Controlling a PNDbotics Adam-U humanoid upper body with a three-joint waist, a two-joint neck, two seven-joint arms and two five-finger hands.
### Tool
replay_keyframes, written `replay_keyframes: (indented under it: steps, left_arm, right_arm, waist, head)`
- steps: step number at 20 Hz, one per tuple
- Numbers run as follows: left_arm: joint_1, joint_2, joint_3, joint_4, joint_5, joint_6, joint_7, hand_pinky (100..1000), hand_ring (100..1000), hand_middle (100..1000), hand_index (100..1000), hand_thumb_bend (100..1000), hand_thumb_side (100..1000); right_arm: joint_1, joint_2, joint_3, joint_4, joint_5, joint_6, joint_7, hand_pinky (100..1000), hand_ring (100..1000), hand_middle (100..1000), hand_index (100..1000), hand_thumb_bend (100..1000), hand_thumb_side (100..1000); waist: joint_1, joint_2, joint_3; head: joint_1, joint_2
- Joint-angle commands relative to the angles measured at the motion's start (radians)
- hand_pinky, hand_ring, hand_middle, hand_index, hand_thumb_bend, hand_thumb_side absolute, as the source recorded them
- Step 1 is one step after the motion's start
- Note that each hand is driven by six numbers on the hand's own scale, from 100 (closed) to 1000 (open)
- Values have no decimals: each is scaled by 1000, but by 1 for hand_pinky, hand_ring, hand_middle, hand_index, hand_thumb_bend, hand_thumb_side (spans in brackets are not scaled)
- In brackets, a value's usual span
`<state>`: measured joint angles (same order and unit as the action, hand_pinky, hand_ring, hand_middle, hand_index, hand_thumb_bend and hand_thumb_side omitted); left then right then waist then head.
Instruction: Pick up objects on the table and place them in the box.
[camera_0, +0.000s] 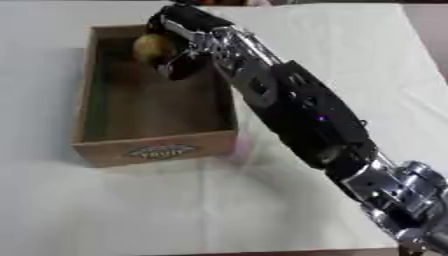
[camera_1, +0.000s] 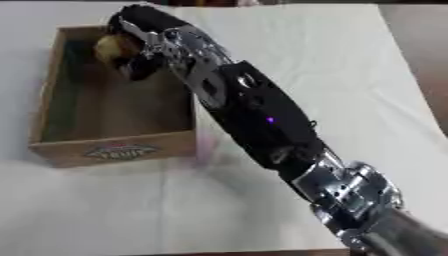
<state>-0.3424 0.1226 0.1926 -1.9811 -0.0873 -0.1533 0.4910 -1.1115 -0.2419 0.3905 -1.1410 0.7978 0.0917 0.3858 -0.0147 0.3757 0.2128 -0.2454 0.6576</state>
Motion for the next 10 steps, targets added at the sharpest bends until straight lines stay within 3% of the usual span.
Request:
replay_keyframes:
  steps: [1, 4, 8, 9, 10]
  left_arm:
    - [-13, 9, -1, -19, 3, -3, 1, 397, 401, 493, 685, 100, 861]
    - [-14, 9, -1, -19, 3, -3, 1, 398, 401, 494, 685, 100, 861]
    - [-12, 10, -1, -19, -1, -3, -2, 396, 401, 494, 686, 100, 861]
    - [-12, 10, -1, -19, -1, -2, -2, 396, 401, 494, 686, 100, 861]
    - [-13, 10, 0, -19, -1, -3, -2, 396, 401, 494, 685, 100, 861]
  right_arm:
    - [-13, 0, 2, 21, 23, -25, 55, 606, 621, 589, 749, 100, 100]
    - [-13, -1, 3, 27, 37, -58, 126, 656, 695, 727, 874, 100, 205]
    - [-13, -6, -3, 29, 64, -88, 203, 710, 751, 838, 929, 100, 423]
    - [-13, -7, -5, 29, 68, -98, 215, 716, 756, 847, 934, 197, 469]
    - [-13, -9, -6, 27, 69, -111, 224, 723, 761, 856, 943, 423, 522]
  waist:
    - [3, -18, 2]
    - [3, -18, 2]
    - [3, -18, -1]
    - [3, -18, -2]
    - [3, -18, -2]
  head:
    - [1, -10]
    - [2, -8]
    - [-3, -8]
    - [-4, -10]
    - [-3, -12]
